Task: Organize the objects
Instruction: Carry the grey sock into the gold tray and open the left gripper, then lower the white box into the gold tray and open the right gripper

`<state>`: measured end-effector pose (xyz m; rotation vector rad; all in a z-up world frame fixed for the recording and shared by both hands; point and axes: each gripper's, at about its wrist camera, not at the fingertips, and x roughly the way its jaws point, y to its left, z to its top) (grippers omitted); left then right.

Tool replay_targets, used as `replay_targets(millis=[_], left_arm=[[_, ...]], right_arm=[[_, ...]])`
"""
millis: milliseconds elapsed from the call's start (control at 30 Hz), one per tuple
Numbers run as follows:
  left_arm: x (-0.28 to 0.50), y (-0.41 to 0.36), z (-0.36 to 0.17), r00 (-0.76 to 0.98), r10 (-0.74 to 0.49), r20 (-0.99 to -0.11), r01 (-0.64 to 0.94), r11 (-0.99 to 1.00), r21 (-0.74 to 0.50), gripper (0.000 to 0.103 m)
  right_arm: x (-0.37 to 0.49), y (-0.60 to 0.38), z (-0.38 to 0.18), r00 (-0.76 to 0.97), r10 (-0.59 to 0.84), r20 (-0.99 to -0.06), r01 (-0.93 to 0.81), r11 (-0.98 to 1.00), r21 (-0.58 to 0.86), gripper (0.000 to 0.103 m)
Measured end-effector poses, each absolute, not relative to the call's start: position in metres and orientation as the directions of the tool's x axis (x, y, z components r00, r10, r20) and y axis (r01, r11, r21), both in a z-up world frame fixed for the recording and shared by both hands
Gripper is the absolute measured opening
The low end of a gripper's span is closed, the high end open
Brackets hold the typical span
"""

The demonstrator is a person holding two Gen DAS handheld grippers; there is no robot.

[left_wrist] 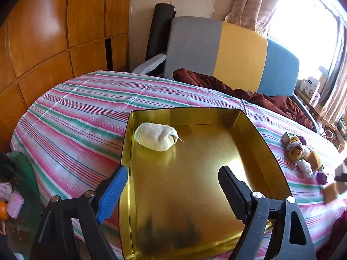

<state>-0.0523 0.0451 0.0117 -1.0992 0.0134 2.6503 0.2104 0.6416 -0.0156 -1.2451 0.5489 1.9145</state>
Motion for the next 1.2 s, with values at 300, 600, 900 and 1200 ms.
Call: replay_targets(millis=[300,600,900,1200], left_arm=[[-0.04,0.037,0.007,-0.673,0.25,-0.696,-0.231,-0.965,-0.122,0.088],[-0.035,0.01,0.007,-0.688,0.208,-0.695,-0.168,-0.978,-0.126,0.088],[-0.029,-0.044,0.004,-0.7,0.136,-0.701,-0.043,-0.988,-0.148,0.089],[-0.03,-0.078,-0.005,-0.697,0.102,-0.71,0.038,-0.983,-0.178,0.089]], right_arm=[[0.128,0.485,0.087,-0.501,0.301,-0.811,-0.554,-0.832,0.033,0.052],[-0.016,0.298,0.062,-0.545,-0.075,-0.835,-0.072,-0.988,0.136,0.052],[-0.114,0.157,-0.036,-0.315,-0.227,-0.922,0.124,-0.972,0.198,0.052],[-0.136,0.121,-0.063,-0.268,-0.255,-0.929,0.022,-0.966,0.259,0.053]])
